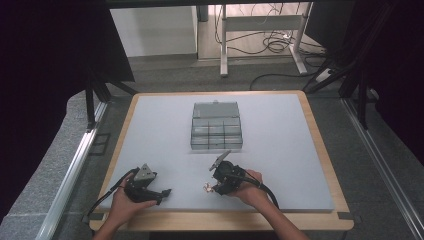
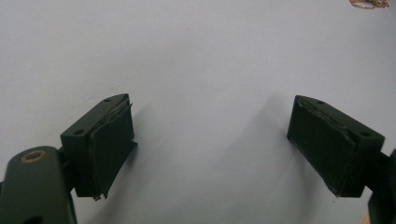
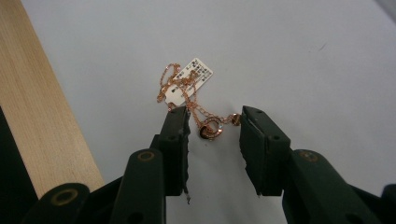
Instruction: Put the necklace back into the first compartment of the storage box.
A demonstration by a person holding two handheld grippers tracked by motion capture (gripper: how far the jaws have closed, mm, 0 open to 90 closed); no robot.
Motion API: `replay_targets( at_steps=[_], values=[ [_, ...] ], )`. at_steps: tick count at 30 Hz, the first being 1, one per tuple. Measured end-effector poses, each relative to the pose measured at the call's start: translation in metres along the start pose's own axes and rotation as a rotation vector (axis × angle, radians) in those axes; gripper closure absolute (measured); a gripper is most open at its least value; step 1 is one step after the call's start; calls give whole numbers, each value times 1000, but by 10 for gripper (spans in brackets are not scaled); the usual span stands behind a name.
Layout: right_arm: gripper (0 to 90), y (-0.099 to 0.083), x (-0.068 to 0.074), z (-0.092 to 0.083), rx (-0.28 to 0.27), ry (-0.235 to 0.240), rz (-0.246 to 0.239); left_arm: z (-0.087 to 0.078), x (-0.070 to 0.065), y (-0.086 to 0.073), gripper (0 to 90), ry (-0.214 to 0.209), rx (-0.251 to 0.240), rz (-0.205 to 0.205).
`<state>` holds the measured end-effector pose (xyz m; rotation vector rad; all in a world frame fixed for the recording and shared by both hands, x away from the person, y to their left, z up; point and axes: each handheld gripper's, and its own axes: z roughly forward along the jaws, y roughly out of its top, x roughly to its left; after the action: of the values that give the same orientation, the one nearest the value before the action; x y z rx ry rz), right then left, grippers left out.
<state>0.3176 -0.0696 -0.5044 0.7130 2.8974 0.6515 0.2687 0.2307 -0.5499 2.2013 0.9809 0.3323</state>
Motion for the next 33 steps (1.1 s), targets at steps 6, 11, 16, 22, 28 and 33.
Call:
replay_targets(
  at_steps=[6,11,16,22,28,33],
  values=[
    [647,0,2,3,5,-7,-10,0,0,0,146,0,0,0],
    [665,1,2,4,14,-21,-21,0,0,0,145,1,0,1],
    [669,4,3,5,23,-29,-29,0,0,0,146,1,0,1],
    [707,6,4,6,25,-37,-27,0,0,0,145,1,-1,0],
    [765,7,4,6,23,-30,-30,0,0,0,145,1,-1,1],
    [789,7,4,6,24,-27,-32,0,0,0,145,0,-1,0]
  ],
)
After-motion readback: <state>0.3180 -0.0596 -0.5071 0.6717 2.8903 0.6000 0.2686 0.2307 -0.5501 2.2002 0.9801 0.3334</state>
